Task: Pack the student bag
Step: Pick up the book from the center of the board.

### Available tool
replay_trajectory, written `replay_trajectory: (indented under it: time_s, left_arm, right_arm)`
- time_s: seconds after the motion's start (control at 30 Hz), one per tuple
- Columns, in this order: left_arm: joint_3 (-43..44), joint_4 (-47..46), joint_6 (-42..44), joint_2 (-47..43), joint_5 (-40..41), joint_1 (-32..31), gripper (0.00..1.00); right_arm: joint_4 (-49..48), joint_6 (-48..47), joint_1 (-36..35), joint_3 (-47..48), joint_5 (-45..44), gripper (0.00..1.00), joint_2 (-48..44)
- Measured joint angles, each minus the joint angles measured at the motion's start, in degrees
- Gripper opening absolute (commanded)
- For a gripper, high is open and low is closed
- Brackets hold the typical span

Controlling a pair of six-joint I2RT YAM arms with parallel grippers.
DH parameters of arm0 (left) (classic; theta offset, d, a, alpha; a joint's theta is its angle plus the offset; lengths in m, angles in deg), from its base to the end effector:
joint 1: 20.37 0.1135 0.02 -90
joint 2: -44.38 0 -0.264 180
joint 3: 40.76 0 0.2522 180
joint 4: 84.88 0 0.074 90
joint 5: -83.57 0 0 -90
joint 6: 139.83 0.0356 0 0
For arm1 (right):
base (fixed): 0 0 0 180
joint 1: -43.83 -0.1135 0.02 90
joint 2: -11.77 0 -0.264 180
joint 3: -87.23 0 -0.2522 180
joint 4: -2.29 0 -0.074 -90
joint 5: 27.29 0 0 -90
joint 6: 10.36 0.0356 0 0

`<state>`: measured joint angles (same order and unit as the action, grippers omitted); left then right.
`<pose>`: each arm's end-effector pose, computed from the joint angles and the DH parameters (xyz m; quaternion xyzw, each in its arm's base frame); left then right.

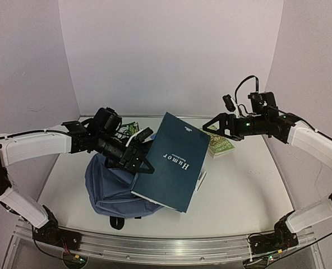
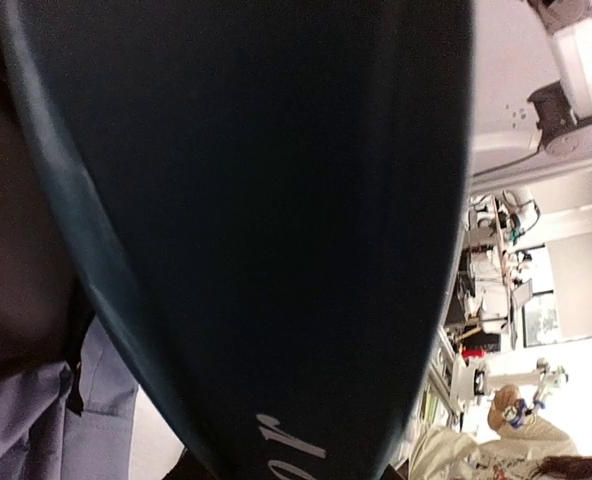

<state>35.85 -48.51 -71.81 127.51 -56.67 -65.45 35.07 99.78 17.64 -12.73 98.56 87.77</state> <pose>0.1994 -0.2388 0.2811 0.3324 0.7792 -0.5243 0.0867 0.2581 0.1502 0.3380 -0.1998 0.8093 0.4342 0.3415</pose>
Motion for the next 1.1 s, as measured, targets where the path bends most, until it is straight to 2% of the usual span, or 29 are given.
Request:
replay_trajectory:
  time_s: [0.23, 0.4, 0.5, 0.6, 0.7, 0.8, 0.93, 1.0, 1.1]
  left_arm:
    - [2.89, 12.03, 9.46, 1.8, -5.52, -1.21, 0.11]
    - [6.63, 17.67, 13.78, 4.5, -6.89, -3.03, 0.13]
    - [7.69, 19.47, 15.39, 4.76, -7.8, -3.59, 0.18]
    - [8.8, 21.26, 16.85, 5.0, -8.24, -3.69, 0.19]
    - [9.42, 22.44, 18.42, 5.51, -8.87, -3.74, 0.23]
    - [9.57, 22.52, 19.3, 6.04, -9.08, -3.78, 0.37]
    - [9.18, 21.03, 18.25, 6.16, -6.08, -3.74, 0.55]
    - [8.18, 17.98, 16.43, 6.06, -2.96, -3.07, 0.65]
    - [6.05, 12.8, 12.71, 4.9, 3.1, -0.9, 0.74]
  right_arm:
    - [7.89, -10.85, -0.62, 6.17, 8.89, 0.98, 4.14]
    - [10.68, -14.39, -3.37, 6.59, 14.06, 0.98, 7.6]
    - [11.7, -15.86, -5.2, 6.51, 17.21, 0.83, 8.78]
    - [12.06, -17.2, -6.3, 5.97, 21.68, 0.51, 8.79]
    - [12.29, -18.22, -6.35, 5.63, 24.36, 0.32, 8.69]
    - [12.37, -18.6, -5.68, 4.95, 26.11, 0.16, 7.89]
    - [11.96, -18.61, -5.52, 4.3, 28.13, 0.0, 5.79]
    - [10.82, -17.11, -5.85, 3.9, 27.85, 0.0, 4.7]
    - [7.09, -13.48, -6.27, 2.22, 23.31, 0.0, 3.88]
